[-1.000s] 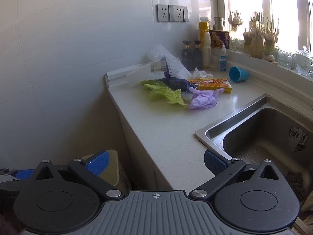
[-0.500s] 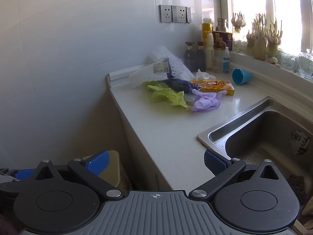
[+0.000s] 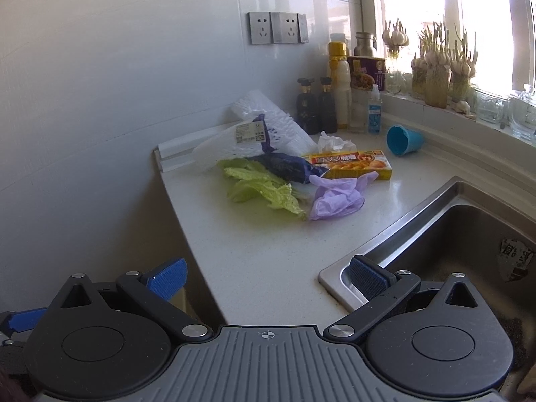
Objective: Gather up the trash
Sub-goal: 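Grasp a cabbage leaf with the left tool while the right tool grasps the purple glove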
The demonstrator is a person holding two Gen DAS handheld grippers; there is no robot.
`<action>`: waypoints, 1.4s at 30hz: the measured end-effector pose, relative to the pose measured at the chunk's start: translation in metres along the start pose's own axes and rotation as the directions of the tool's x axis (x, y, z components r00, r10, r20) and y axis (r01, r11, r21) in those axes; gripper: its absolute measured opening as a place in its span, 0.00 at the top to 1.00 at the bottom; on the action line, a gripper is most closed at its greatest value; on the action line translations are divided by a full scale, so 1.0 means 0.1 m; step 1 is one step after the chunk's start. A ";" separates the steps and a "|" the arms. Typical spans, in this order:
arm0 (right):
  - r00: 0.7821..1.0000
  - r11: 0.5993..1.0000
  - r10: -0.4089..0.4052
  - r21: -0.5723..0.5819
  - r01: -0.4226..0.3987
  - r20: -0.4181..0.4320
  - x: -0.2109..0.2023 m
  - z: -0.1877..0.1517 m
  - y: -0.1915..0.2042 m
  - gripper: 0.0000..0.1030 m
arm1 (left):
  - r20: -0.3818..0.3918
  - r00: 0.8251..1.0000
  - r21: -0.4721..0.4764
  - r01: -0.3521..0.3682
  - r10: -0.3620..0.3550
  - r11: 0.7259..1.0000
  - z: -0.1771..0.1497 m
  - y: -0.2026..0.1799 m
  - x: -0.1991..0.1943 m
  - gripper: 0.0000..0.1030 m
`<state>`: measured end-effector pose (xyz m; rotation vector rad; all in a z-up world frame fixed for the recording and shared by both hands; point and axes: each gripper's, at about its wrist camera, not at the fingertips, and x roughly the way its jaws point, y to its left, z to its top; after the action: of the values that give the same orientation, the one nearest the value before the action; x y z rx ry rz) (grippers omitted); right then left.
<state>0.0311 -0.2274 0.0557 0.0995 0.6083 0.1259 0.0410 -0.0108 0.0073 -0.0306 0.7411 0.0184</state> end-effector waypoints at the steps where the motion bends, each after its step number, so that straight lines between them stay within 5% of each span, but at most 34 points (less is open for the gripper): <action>1: 1.000 1.000 0.002 0.015 -0.002 0.001 0.05 0.05 -0.04 0.00 | -0.003 1.000 0.006 0.015 -0.015 1.000 0.03 -0.01 0.03 0.00; 12: 1.000 0.970 -0.011 0.244 0.006 0.017 0.74 0.70 -0.62 0.00 | 0.026 0.975 0.056 0.220 -0.222 0.974 0.45 -0.08 0.46 0.00; 17: 1.000 0.949 0.018 0.316 -0.022 0.016 1.19 0.68 -0.85 0.00 | 0.043 0.958 0.050 0.280 -0.283 0.959 0.69 -0.05 0.72 0.00; 20: 0.994 0.912 0.105 0.396 -0.111 0.037 1.36 0.55 -1.00 0.00 | 0.042 0.943 0.020 0.330 -0.330 0.944 0.82 -0.04 0.92 0.01; 25: 0.987 0.880 0.152 0.449 -0.158 0.050 1.53 0.46 -1.06 0.01 | 0.043 0.889 -0.120 0.457 -0.455 0.881 1.03 0.00 1.27 0.06; 31: 0.992 0.860 0.122 0.498 -0.117 0.022 1.71 0.40 -1.14 0.18 | 0.000 0.813 -0.302 0.555 -0.582 0.775 1.25 -0.18 1.67 0.22; 33: 0.994 0.859 0.105 0.504 -0.091 0.000 1.76 0.38 -1.15 0.30 | -0.006 0.810 -0.325 0.553 -0.586 0.767 1.27 -0.27 1.75 0.26; 37: 0.997 0.868 0.076 0.494 -0.059 -0.014 1.83 0.35 -1.14 0.37 | -0.035 0.821 -0.363 0.521 -0.570 0.773 1.28 -0.42 1.92 0.37; 40: 0.999 0.881 0.049 0.471 -0.035 -0.018 1.83 0.36 -1.10 0.45 | -0.061 0.843 -0.363 0.480 -0.535 0.799 1.24 -0.50 1.96 0.53; 42: 1.000 0.897 0.014 0.441 -0.002 -0.026 1.84 0.36 -1.07 0.58 | -0.063 0.854 -0.365 0.463 -0.517 0.808 1.19 -0.51 1.96 0.63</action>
<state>0.2112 -0.3080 -0.0321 0.5433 0.6570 -0.0059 0.2673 -0.0563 -0.0356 -0.5629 0.8668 -0.3613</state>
